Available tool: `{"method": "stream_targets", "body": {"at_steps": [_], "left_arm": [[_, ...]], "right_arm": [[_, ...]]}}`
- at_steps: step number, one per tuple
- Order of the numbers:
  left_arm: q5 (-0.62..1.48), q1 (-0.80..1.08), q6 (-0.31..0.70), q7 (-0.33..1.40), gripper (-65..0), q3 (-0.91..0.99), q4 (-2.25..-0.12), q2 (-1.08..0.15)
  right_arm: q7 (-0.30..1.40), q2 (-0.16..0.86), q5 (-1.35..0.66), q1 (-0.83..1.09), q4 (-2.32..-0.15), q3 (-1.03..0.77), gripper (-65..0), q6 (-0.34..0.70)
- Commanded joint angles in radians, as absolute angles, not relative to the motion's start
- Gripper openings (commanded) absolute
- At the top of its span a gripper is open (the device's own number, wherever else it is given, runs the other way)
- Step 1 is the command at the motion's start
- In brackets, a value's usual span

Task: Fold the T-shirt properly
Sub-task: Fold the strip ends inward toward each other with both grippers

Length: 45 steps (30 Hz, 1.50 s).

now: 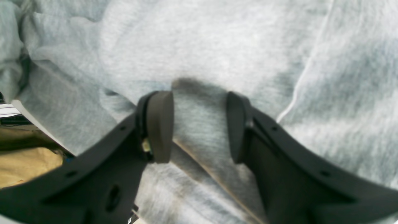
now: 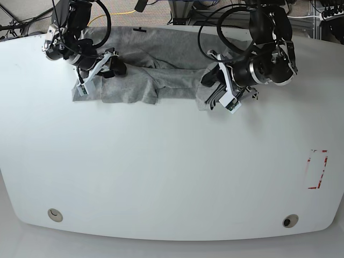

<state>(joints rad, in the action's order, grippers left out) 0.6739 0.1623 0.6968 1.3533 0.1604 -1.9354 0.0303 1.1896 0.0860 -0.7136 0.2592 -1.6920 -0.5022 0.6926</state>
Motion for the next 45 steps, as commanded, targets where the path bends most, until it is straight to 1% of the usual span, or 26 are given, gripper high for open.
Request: {"method": "stream_targets", "body": {"at_steps": [1, 3, 4, 7, 10, 12, 15, 20, 25, 28, 33, 36, 39, 40, 42, 44, 45], "left_arm": [[0.693, 0.157, 0.696, 1.336, -64.4, 0.148, -1.952, 0.033], [0.671, 0.154, 0.679, 1.336, -64.3, 0.134, -1.952, 0.033], [0.653, 0.153, 0.673, 1.336, -63.1, 0.116, -1.952, 0.033], [0.631, 0.153, 0.673, 1.336, -53.3, 0.076, -1.952, 0.033], [0.631, 0.153, 0.673, 1.336, -41.8, 0.039, -1.952, 0.035], [0.631, 0.153, 0.673, 1.336, -37.4, 0.015, -1.954, 0.044], [0.630, 0.151, 0.673, 1.337, -34.2, -0.025, -1.962, 0.068], [0.656, 0.124, 0.679, 1.343, -33.8, -0.065, -1.992, 0.051], [0.670, 0.120, 0.679, 1.357, -33.8, 0.005, -1.992, 0.045], [0.670, 0.119, 0.679, 1.357, -33.8, 0.064, -1.989, 0.005], [0.670, 0.156, 0.679, 1.356, -33.8, 0.104, -1.988, -0.056], [0.670, 0.177, 0.680, 1.337, -33.8, 0.114, -1.982, -0.093], [0.670, 0.208, 0.680, 1.280, -33.8, 0.107, -1.954, -0.145], [0.670, 0.223, 0.680, 1.254, -33.8, 0.107, -1.945, -0.156], [0.670, 0.248, 0.682, 1.214, -33.8, 0.107, -1.920, -0.174], [0.676, 0.259, 0.682, 1.184, -33.8, 0.107, -1.879, -0.196], [0.676, 0.259, 0.684, 1.173, -33.8, 0.107, -1.862, -0.202]], "right_arm": [[1.187, 0.094, -0.723, 0.254, -1.704, -0.504, -38.8, 0.698], [1.187, 0.094, -0.723, 0.254, -1.704, -0.504, -38.8, 0.698], [1.187, 0.094, -0.723, 0.254, -1.704, -0.504, -38.8, 0.698], [1.187, 0.094, -0.723, 0.254, -1.704, -0.504, -38.8, 0.698], [1.187, 0.094, -0.723, 0.254, -1.704, -0.504, -38.8, 0.698], [1.187, 0.094, -0.723, 0.254, -1.704, -0.503, -38.8, 0.698], [1.187, 0.094, -0.723, 0.254, -1.704, -0.503, -38.8, 0.698], [1.187, 0.110, -0.723, 0.254, -1.704, -0.503, -38.8, 0.698], [1.187, 0.114, -0.727, 0.252, -1.705, -0.503, -38.8, 0.698], [1.190, 0.114, -0.730, 0.234, -1.715, -0.503, -38.2, 0.698], [1.199, 0.119, -0.733, 0.223, -1.791, -0.507, -38.0, 0.698], [1.245, 0.114, -0.733, 0.205, -1.837, -0.512, -38.0, 0.698], [1.288, 0.107, -0.733, 0.168, -1.867, -0.521, -37.7, 0.698], [1.299, 0.096, -0.733, 0.166, -1.871, -0.541, -36.0, 0.698], [1.314, 0.077, -0.733, 0.163, -1.882, -0.604, -30.4, 0.698], [1.339, 0.065, -0.733, 0.143, -1.882, -0.694, -20.0, 0.698], [1.356, 0.065, -0.733, 0.137, -1.882, -0.733, -16.0, 0.698]]}}
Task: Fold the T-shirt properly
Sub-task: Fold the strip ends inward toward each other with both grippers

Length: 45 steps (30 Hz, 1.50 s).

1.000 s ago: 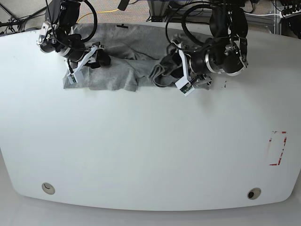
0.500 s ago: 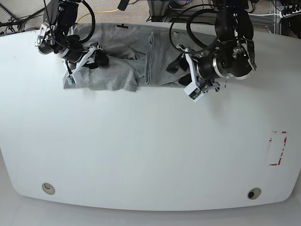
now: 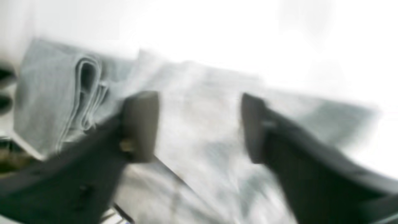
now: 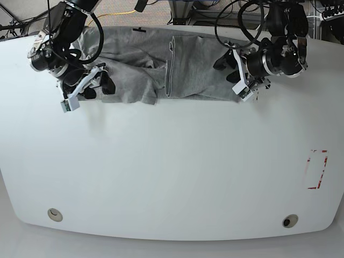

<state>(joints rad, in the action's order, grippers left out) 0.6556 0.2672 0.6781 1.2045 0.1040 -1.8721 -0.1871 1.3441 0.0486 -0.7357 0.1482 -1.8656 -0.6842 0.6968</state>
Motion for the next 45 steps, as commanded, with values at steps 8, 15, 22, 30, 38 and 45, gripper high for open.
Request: {"method": "stream_targets", "body": {"at_steps": [8, 15, 22, 30, 38, 45], "left_arm": [[0.670, 0.305, 0.698, 1.082, -33.9, 0.108, -1.779, -0.243], [0.670, 0.309, 0.698, 1.073, -33.9, 0.111, -1.739, -0.240], [0.601, 0.308, 0.698, 1.072, -33.9, 0.111, -1.741, -0.236], [0.565, 0.308, 0.698, 1.072, -33.9, 0.111, -1.741, -0.234], [0.565, 0.308, 0.698, 1.072, -33.9, 0.111, -1.741, -0.234], [0.561, 0.308, 0.698, 1.072, -33.9, 0.111, -1.738, -0.206]], "right_arm": [[1.396, 0.073, -0.734, 0.099, -1.880, -0.947, -10.6, 0.698], [1.396, 0.114, -0.811, 0.133, -1.721, -1.009, -10.9, 0.698], [1.396, 0.139, -0.954, 0.203, -1.581, -1.001, -11.1, 0.698], [1.396, 0.093, -0.955, 0.228, -1.581, -0.946, -11.1, 0.698], [1.359, 0.048, -0.940, 0.257, -1.606, -0.825, -12.8, 0.698], [1.356, 0.042, -0.852, 0.217, -1.604, -0.786, -43.1, 0.698]]}}
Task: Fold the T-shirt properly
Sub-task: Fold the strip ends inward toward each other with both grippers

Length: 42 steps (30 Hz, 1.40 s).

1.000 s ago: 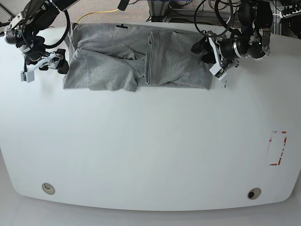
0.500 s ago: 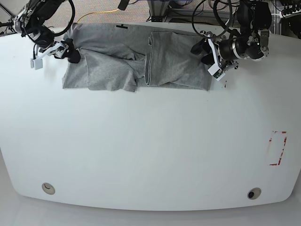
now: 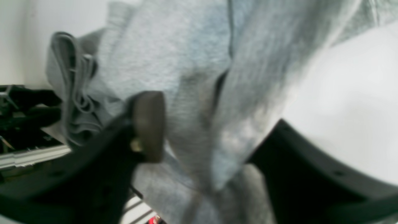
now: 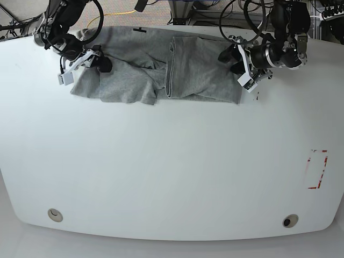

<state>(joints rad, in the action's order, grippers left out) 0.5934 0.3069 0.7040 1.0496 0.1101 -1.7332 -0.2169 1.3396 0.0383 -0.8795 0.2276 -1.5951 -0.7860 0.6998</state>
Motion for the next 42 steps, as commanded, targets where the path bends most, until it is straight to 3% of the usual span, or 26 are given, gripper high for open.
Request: {"method": "stream_targets", "body": {"at_steps": [1, 6, 20, 30, 42], "left_arm": [[0.561, 0.306, 0.698, 1.072, -33.9, 0.111, -1.738, -0.202], [0.552, 0.277, 0.698, 1.072, -33.9, 0.107, -1.704, -0.191], [0.499, 0.116, 0.698, 1.072, -33.9, 0.085, -1.469, -0.071], [0.499, 0.005, 0.698, 1.072, -33.9, 0.036, -1.323, -0.004], [0.501, -0.016, 0.696, 1.072, -33.9, 0.033, -1.296, 0.059]], "right_arm": [[1.356, 0.042, -0.842, 0.211, -1.604, -0.786, -47.4, 0.698], [1.356, 0.053, -0.831, 0.205, -1.623, -0.786, -64.8, 0.698], [1.396, 0.087, -0.839, 0.213, -1.979, -0.785, -65.0, 0.698], [1.396, 0.084, -0.941, 0.165, -1.977, -0.659, -65.0, 0.698], [1.396, -0.062, -0.903, 0.062, -1.882, -0.552, -65.0, 0.698]]}}
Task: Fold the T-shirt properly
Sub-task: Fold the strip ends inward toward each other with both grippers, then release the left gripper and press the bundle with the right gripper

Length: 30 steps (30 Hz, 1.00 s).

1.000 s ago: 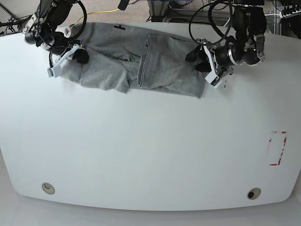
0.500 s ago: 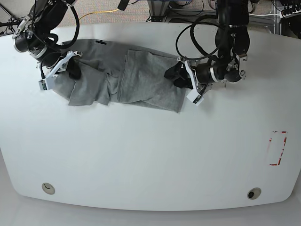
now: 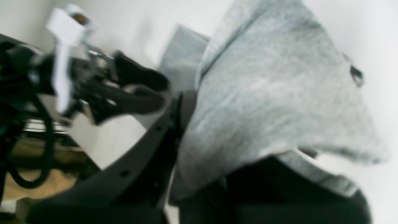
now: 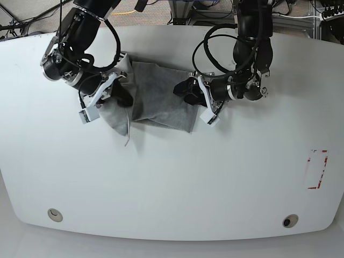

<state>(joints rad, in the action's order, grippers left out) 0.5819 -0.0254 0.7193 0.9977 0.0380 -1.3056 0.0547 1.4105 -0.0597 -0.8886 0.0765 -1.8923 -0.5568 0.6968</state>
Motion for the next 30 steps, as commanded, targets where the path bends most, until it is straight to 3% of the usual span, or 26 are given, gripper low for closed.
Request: {"method": "stream_targets", "body": {"at_steps": [1, 7, 10, 14, 19, 23, 30], "left_arm": [[0.501, -0.016, 0.696, 1.072, -33.9, 0.033, -1.294, 0.061], [0.501, -0.015, 0.696, 1.072, -33.9, 0.033, -1.296, 0.061], [0.501, -0.008, 0.696, 1.072, -33.9, 0.033, -1.302, 0.059], [0.501, -0.008, 0.696, 1.070, -33.9, 0.035, -1.296, 0.058], [0.501, -0.007, 0.698, 1.070, -33.9, 0.035, -1.297, 0.056], [0.504, -0.007, 0.698, 1.070, -33.9, 0.035, -1.299, 0.058], [0.529, -0.010, 0.698, 1.072, -33.9, 0.038, -1.319, 0.061]], "right_arm": [[1.396, -0.073, -0.900, 0.054, -1.862, -0.539, -65.0, 0.698], [1.360, -0.088, -0.898, 0.048, -1.779, -0.475, -65.0, 0.698], [1.348, -0.091, -0.900, 0.039, -1.751, -0.463, -59.6, 0.698], [1.348, -0.101, -0.900, 0.035, -1.747, -0.461, -45.3, 0.698], [1.348, -0.113, -0.900, 0.027, -1.750, -0.461, -16.8, 0.698], [1.348, -0.114, -0.901, 0.015, -1.755, -0.433, -1.9, 0.698], [1.342, -0.114, -0.897, -0.008, -1.764, -0.302, 0.0, 0.698]]}}
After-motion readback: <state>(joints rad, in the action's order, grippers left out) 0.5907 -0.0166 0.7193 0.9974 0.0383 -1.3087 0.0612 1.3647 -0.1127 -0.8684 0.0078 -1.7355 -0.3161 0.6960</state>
